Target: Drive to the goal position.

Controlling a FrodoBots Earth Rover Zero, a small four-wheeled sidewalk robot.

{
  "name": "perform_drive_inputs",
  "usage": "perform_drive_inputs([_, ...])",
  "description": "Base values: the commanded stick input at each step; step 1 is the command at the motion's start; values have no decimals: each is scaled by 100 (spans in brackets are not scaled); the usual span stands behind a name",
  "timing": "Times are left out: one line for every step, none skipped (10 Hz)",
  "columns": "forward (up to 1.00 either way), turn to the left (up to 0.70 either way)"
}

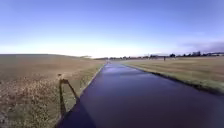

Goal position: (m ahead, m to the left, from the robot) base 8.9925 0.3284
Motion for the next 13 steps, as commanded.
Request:
perform_drive_inputs([100,0])
perform_drive_inputs([100,0])
perform_drive_inputs([100,0])
perform_drive_inputs([100,0])
perform_drive_inputs([100,0])
perform_drive_inputs([100,0])
perform_drive_inputs([100,3])
perform_drive_inputs([100,3])
perform_drive_inputs([100,3])
perform_drive_inputs([100,2])
perform_drive_inputs([100,2])
perform_drive_inputs([100,0])
perform_drive_inputs([100,0])
